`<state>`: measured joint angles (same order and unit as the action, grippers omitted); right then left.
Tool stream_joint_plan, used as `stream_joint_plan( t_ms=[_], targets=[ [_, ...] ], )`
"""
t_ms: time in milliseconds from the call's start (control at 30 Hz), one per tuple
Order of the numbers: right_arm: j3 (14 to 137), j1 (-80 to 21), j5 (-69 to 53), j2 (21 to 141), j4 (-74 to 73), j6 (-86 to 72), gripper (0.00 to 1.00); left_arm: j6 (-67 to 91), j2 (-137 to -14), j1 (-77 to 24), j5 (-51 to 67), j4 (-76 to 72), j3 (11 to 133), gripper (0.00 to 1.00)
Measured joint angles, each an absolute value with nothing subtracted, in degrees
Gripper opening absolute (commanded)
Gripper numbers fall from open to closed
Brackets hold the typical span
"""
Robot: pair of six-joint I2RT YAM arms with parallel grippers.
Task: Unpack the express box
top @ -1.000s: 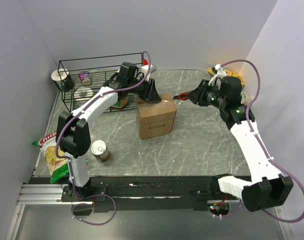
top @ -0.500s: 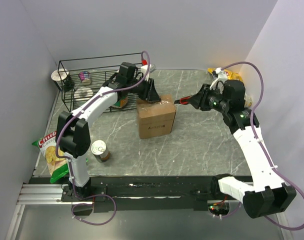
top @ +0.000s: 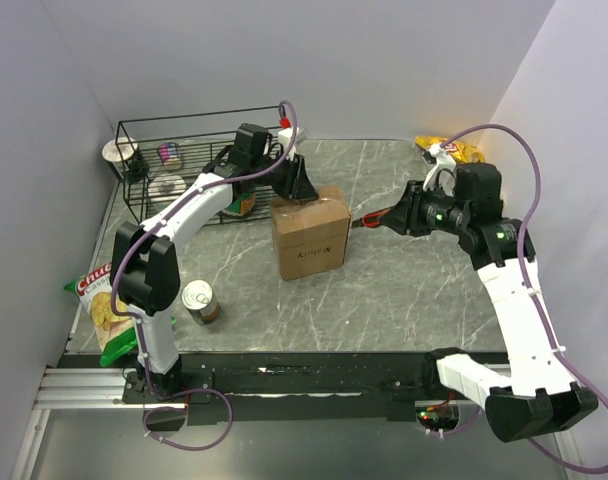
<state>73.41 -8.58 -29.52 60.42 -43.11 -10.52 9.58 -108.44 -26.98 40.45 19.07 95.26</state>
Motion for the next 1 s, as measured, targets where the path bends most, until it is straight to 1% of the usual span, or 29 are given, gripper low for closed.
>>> stream_joint_plan(
  t_ms=[67,167,367,567,733,1000],
  targets=[
    [75.8,-8.0,-31.0,60.6,-47.0,-9.7,0.0,9.4,-108.2,-26.8,40.2,18.5,94.9,0.25],
    [79.0,-7.3,-31.7,61.5,-48.6,-9.3,0.0,8.6,-107.8,-27.2,40.0,18.2,94.4,0.27],
    [79.2,-7.2,-29.5,63.9,-39.7,-9.5,0.0,6.7,-106.9,-28.3,39.2,18.3,93.8,0.28],
    [79.2,-7.1,-26.6,73.2,-30.0,-9.6,0.0,5.2,-106.4,-29.4,37.5,18.3,93.8,0.29],
    [79.7,-7.1,-26.5,78.3,-29.5,-9.8,0.0,4.2,-105.8,-30.1,35.7,18.5,93.6,0.28],
    [79.7,-7.1,-28.0,77.5,-26.7,-12.8,0.0,3.4,-105.6,-30.5,34.6,18.7,93.6,0.28]
  ],
)
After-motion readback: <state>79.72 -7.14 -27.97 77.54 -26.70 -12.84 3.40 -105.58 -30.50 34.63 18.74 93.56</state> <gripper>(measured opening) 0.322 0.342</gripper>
